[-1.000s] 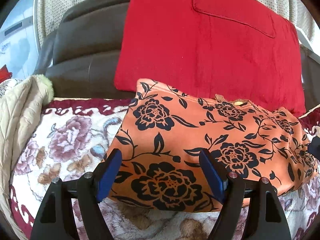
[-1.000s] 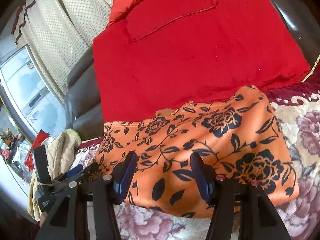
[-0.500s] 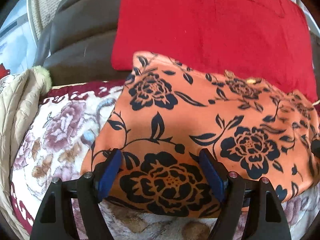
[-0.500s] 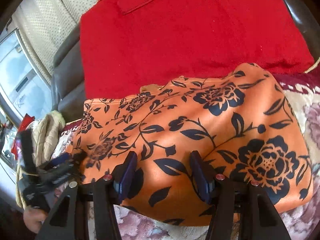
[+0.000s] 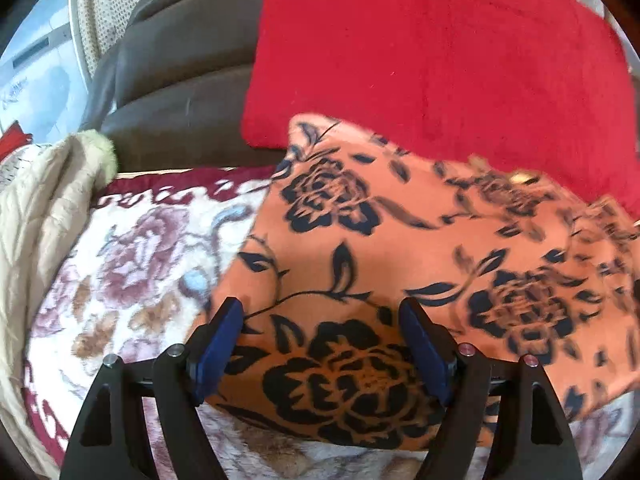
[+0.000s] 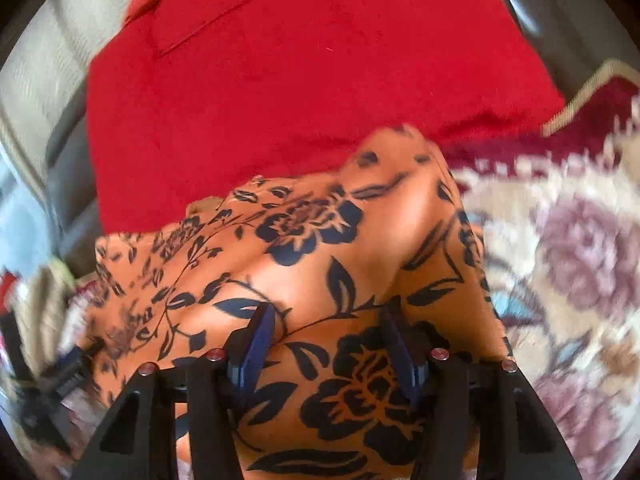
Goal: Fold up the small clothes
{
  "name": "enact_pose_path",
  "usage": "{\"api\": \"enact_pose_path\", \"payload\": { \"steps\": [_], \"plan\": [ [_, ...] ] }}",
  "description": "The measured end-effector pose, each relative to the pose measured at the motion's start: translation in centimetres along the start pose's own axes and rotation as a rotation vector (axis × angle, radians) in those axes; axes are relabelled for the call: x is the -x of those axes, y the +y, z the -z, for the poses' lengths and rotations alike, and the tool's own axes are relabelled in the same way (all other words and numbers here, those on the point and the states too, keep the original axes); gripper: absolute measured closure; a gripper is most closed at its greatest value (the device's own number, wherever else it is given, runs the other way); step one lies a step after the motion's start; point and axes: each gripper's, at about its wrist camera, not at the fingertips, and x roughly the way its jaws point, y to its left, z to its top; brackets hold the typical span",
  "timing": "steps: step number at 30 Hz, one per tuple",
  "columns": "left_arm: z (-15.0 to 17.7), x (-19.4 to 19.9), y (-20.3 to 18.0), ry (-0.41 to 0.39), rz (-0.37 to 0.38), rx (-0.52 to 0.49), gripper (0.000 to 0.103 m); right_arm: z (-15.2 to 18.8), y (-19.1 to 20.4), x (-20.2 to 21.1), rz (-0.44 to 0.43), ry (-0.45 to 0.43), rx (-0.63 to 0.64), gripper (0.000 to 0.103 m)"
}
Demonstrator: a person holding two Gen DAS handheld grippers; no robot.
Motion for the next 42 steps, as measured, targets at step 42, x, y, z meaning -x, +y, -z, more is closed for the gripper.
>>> {"api": "enact_pose_path", "payload": {
  "steps": [42],
  "plan": [
    [-0.1,2.0,-1.2,-0.088,0.048,0.007,0.023,0.5,5.6,2.6,0.258,-0.144,0.294,0.044]
  ]
}}
